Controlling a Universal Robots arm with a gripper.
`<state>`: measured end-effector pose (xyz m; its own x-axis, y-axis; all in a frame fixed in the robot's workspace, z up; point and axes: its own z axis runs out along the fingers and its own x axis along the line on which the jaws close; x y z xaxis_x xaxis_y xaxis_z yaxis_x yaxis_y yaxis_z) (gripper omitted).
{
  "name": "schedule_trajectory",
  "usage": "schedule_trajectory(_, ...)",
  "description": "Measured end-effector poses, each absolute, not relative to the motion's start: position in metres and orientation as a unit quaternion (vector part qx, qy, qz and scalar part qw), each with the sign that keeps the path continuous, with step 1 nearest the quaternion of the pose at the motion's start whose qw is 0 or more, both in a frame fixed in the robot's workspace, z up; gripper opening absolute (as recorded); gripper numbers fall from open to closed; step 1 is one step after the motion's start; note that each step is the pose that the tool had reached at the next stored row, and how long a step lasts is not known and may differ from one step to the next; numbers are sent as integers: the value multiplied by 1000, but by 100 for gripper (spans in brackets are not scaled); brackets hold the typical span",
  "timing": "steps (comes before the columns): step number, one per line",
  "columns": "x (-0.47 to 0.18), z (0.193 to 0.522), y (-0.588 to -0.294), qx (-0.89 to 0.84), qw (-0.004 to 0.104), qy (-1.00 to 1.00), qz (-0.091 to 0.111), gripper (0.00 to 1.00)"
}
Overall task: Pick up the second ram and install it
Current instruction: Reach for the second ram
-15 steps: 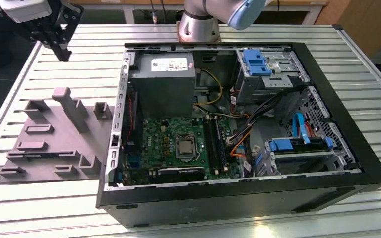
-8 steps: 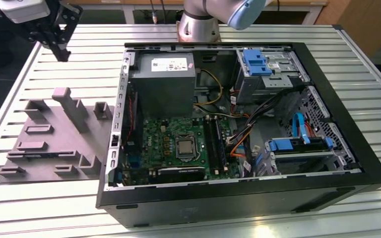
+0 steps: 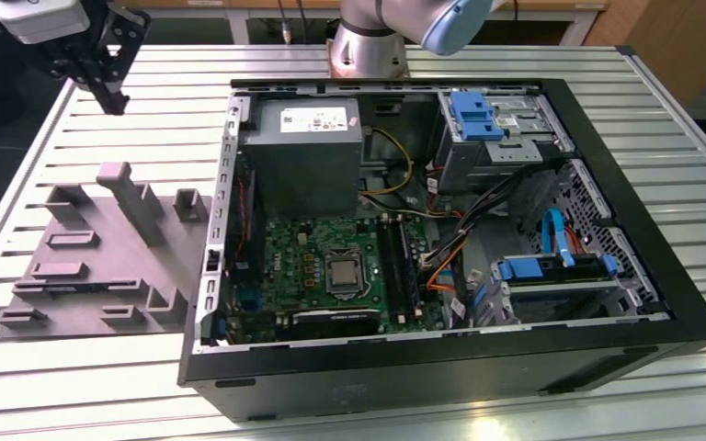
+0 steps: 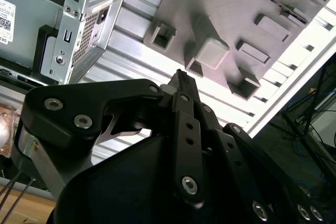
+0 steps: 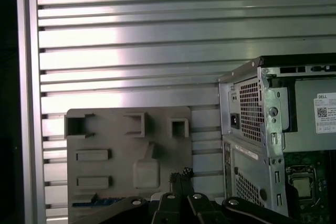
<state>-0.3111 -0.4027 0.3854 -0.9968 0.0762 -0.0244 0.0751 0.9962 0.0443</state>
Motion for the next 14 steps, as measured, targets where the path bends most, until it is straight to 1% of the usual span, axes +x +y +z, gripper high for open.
schedule_trajectory(14, -314, 383, -405, 38, 13, 999, 22, 11)
